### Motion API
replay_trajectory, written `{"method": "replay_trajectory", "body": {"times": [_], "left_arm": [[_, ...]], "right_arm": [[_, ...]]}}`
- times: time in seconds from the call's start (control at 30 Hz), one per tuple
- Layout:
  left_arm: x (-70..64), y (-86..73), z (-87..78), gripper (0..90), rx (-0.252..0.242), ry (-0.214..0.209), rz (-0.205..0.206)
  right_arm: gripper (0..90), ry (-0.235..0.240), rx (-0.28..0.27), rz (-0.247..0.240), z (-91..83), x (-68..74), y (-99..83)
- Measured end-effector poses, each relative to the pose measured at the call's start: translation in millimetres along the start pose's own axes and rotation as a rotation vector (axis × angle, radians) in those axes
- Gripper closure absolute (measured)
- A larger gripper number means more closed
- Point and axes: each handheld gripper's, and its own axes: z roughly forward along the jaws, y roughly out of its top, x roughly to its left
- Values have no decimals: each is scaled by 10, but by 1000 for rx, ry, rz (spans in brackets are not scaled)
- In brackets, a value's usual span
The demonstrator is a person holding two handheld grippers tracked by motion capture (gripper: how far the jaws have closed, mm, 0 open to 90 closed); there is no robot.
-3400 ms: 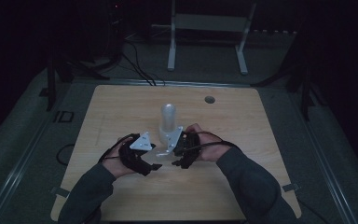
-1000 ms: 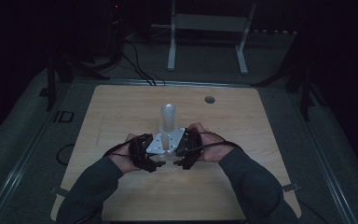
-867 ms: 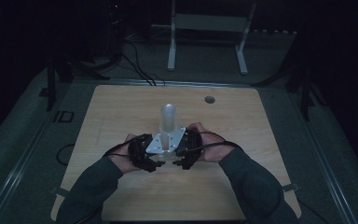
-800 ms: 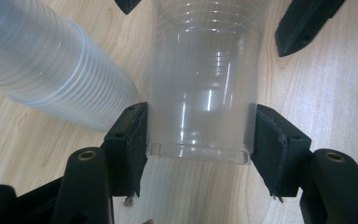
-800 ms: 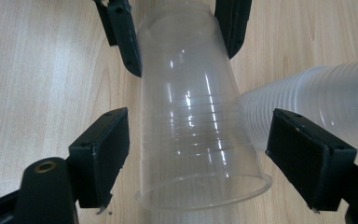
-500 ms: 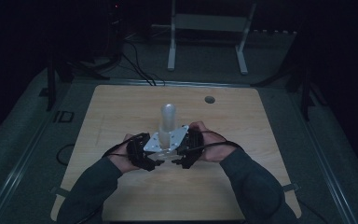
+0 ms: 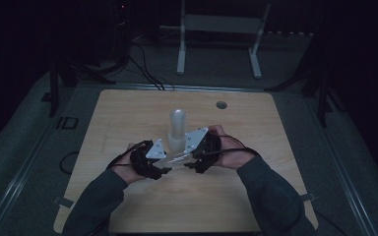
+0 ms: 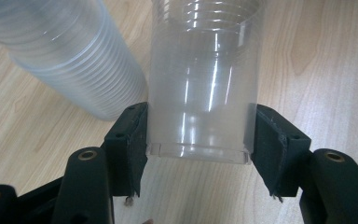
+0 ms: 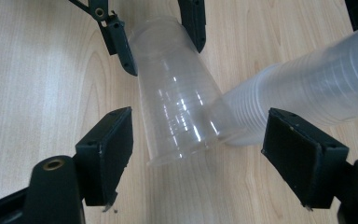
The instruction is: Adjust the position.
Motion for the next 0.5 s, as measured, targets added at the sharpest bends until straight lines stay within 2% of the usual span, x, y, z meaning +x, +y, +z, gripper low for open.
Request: {"method": "replay_trajectory", "body": {"times": [0.3, 0.5], "left_arm": [[38, -71, -62, 409, -52, 2, -51], [49, -101, -83, 409, -67, 9, -66]], "right_arm": [[261, -10, -18, 42, -38, -30, -77], [261, -19, -27, 63, -59, -42, -118]]}}
